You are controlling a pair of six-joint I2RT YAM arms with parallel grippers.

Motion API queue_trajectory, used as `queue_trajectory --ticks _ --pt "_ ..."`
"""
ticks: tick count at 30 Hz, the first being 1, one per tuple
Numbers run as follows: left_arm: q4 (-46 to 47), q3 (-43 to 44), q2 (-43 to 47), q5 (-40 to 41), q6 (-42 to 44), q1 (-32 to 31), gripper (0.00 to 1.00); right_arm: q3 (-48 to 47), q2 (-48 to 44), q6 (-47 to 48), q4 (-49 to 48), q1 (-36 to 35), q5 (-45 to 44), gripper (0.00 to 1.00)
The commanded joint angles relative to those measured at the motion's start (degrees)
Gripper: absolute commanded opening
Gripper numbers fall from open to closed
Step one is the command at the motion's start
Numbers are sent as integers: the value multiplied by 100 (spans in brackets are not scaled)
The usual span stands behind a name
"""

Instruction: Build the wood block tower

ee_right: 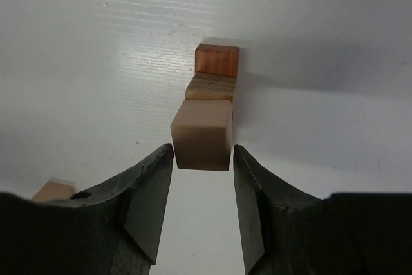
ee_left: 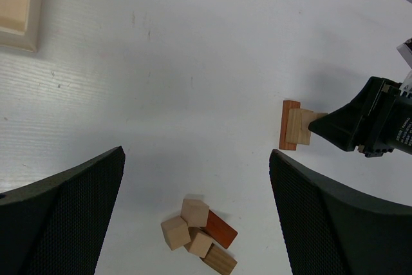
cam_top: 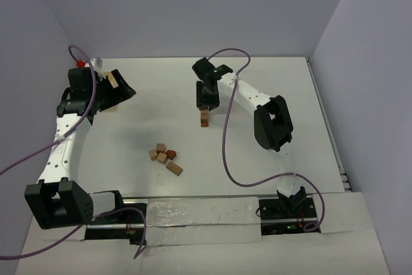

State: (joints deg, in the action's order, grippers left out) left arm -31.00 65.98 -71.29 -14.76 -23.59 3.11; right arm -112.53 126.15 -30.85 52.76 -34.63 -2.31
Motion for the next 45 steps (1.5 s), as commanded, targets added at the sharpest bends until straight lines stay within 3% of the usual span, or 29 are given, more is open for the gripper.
queue_trajectory --ticks 1,7,9,12,21,26,29,34,38,45 --pt "235 -7 6 -75 -58 23 99 -307 37 -35 60 -44 -50 55" --pt "235 -15 2 -70 -58 23 99 -301 4 -5 58 -63 13 77" --pt "232 -12 12 -68 -58 23 99 -265 -132 23 43 -89 23 92" --pt "218 12 27 -53 -58 23 99 -94 -459 53 -29 -158 -51 100" --pt "173 57 165 -44 -58 57 99 976 -2175 450 -463 -323 -283 100" --pt "260 -4 220 -712 28 329 99 1938 -3026 1300 -1220 -676 274 85" --pt "235 30 152 -1479 128 639 99 2166 -3176 2047 -1362 -1298 307 78" --pt "223 34 154 -2128 213 839 97 2453 -3047 2938 -1617 -2330 526 72" --pt "270 -14 199 -2125 203 836 97 1817 -2207 3283 -1109 -2710 591 71" --pt "240 -28 251 -2070 197 849 97 639 -977 3094 -553 -2935 437 71"
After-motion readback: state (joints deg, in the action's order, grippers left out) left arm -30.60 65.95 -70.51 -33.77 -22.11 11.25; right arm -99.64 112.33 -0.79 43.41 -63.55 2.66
